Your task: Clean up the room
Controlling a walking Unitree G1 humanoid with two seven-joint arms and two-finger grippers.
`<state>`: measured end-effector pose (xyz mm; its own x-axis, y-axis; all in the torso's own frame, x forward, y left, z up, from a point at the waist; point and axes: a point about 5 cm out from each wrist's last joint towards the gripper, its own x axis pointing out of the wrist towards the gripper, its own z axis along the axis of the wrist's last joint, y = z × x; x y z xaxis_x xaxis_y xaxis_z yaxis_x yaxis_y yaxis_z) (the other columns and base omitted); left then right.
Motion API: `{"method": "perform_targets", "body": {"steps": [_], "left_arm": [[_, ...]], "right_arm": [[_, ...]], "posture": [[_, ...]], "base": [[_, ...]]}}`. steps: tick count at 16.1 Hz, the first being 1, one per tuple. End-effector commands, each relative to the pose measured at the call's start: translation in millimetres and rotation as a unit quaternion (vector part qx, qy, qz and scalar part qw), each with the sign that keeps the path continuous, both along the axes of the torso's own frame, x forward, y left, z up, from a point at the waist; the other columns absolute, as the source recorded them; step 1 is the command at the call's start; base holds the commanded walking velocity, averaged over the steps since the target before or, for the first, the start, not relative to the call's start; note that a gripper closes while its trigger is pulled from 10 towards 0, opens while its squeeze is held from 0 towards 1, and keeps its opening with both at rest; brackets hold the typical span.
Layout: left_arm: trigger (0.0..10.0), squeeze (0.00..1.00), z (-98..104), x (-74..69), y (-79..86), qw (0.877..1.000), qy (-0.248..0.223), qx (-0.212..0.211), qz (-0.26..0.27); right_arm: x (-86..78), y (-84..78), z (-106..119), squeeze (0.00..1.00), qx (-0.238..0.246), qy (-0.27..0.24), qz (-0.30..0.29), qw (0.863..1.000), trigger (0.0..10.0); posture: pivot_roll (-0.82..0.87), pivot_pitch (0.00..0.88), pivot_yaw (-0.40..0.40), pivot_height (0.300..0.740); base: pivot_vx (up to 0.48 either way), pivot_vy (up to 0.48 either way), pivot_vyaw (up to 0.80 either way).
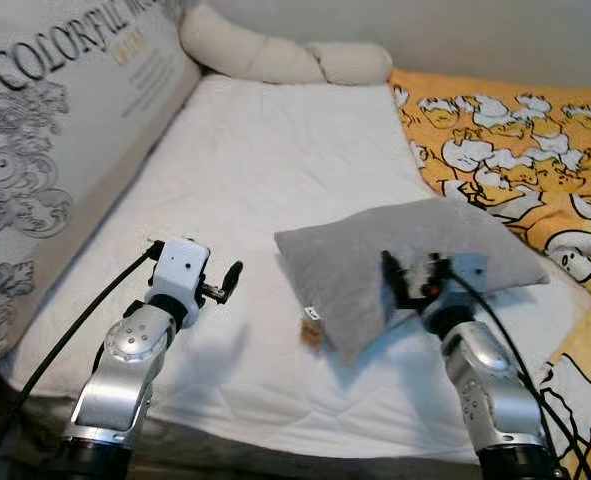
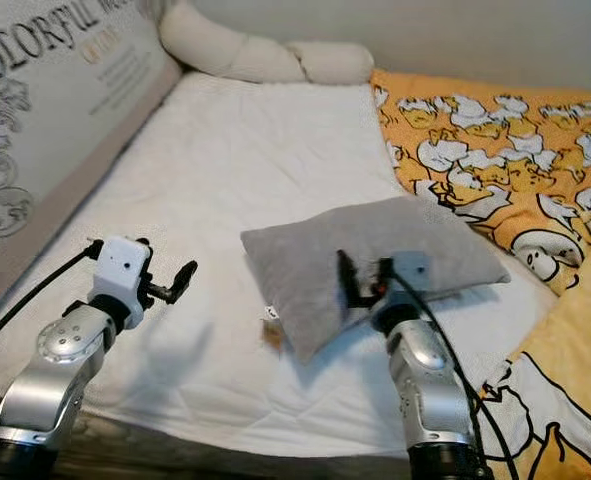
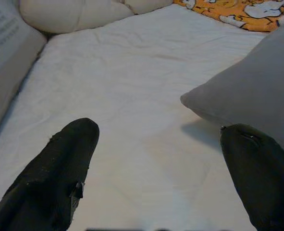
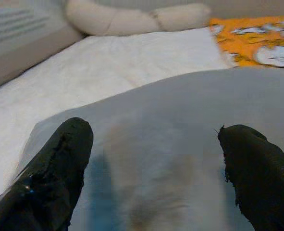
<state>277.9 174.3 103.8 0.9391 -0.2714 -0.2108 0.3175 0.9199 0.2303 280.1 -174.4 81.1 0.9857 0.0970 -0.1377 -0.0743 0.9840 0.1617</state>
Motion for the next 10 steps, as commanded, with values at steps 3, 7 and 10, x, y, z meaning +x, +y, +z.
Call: {"method": "perform_targets", "body": {"steps": [3,7,10], "left_arm": [[10.0,0.00,3,-7.5,-6.6,0.998,-0.001,0.020,-0.057],[10.0,0.00,9,-20.0,-9.9,0.992,0.009,0.000,-0.126],[10.0,0.00,13,-31.9,-14.0,0.982,0.021,-0.005,-0.185]], "right_arm": [[5.4,-39.2,2,1.00,0.005,0.019,-0.143,0.990,10.0],[-1.8,-56.3,-22,1.00,0.136,0.114,-0.219,0.959,10.0],[5.6,-30.6,-25,1.00,0.329,0.121,-0.141,0.926,10.0]], "posture": [[0.03,0.000,-0.028,0.740],[0.04,0.000,-0.044,0.740],[0.06,0.000,-0.057,0.740]], "base": [[0.000,0.000,0.00],[0.000,0.000,0.00],[0.000,0.000,0.00]]}}
